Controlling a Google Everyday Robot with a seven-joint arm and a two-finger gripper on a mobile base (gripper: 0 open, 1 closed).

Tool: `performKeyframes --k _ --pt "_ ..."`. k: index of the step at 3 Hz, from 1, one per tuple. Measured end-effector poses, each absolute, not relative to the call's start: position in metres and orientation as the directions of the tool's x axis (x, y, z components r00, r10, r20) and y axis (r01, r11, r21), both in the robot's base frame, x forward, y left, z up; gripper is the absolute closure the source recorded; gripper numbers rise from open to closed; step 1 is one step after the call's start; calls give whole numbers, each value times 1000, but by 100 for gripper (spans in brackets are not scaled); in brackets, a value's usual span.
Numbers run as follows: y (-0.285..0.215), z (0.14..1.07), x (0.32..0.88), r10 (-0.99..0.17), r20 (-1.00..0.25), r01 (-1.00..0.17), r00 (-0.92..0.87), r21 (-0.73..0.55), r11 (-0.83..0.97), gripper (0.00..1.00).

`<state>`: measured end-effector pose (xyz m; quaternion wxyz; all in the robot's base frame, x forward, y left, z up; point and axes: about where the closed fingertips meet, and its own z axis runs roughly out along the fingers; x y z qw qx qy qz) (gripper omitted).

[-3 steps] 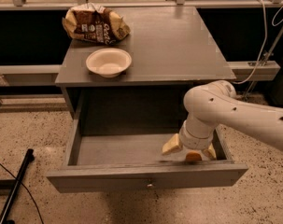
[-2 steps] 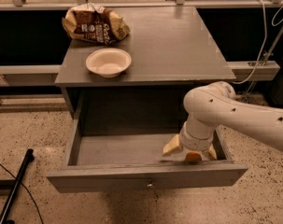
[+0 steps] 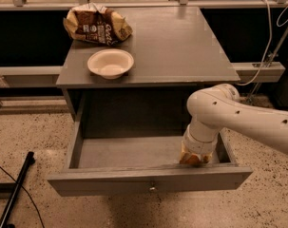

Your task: Pick orange from top drawer and place on counter

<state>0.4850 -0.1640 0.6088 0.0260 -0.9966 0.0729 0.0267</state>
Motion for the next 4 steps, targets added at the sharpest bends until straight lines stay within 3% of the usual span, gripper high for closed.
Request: performKeyframes --k 1,2,4 --pt "-164 609 485 -144 -57 -147 988 -48 -988 70" --pt "-161 618 485 -133 -59 -137 989 -72 -988 99" --pt "-182 693 486 -118 44 -108 992 -178 -978 100"
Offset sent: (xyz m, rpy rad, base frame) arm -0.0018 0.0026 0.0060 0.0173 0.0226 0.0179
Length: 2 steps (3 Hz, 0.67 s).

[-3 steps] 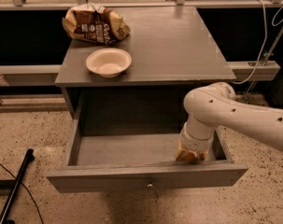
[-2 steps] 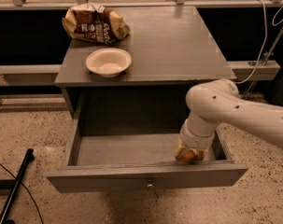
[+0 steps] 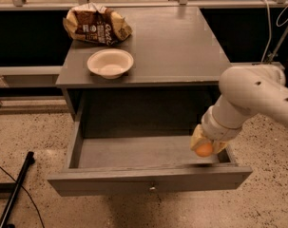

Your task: Pick orange from top drawer and place on counter

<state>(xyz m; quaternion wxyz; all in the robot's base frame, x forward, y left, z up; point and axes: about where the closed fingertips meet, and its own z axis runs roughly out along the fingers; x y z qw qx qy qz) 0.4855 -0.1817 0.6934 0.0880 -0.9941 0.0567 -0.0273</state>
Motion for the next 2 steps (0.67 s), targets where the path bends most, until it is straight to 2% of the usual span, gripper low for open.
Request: performKeyframes --k 2 --pt "-193 810 530 -87 167 -57 982 -180 -982 100"
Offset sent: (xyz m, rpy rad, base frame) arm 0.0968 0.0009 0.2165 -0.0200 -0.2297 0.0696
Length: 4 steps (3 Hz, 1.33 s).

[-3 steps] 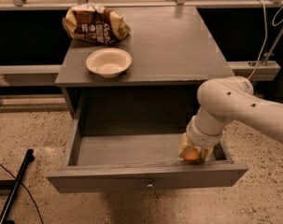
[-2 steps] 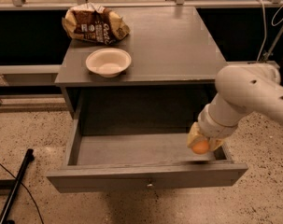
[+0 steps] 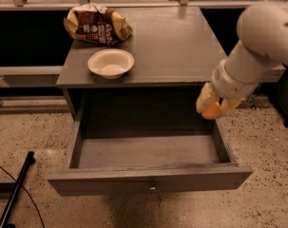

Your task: Pick orange from top drawer and place on counter

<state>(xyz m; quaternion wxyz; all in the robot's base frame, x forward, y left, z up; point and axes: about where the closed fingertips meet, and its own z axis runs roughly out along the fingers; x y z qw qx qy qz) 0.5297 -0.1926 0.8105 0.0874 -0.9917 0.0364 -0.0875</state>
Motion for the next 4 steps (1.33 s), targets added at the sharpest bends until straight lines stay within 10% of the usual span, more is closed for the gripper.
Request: performKeyframes --k 4 --pt "-155 915 629 -35 353 30 935 -178 -984 100"
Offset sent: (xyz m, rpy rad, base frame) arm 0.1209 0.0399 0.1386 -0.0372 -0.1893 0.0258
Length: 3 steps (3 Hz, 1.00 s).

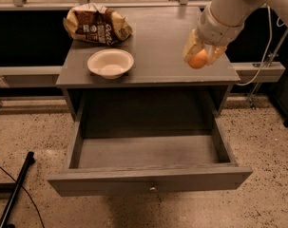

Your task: Pick orange from top drawer and place on counter

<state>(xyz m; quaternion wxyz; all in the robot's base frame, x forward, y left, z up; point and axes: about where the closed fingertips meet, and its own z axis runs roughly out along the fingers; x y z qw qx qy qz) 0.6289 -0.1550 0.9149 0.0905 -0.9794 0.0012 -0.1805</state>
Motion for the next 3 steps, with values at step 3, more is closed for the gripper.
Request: performKeyframes --k 3 --pt "-124 899 706 53 633 225 773 -194 -955 100"
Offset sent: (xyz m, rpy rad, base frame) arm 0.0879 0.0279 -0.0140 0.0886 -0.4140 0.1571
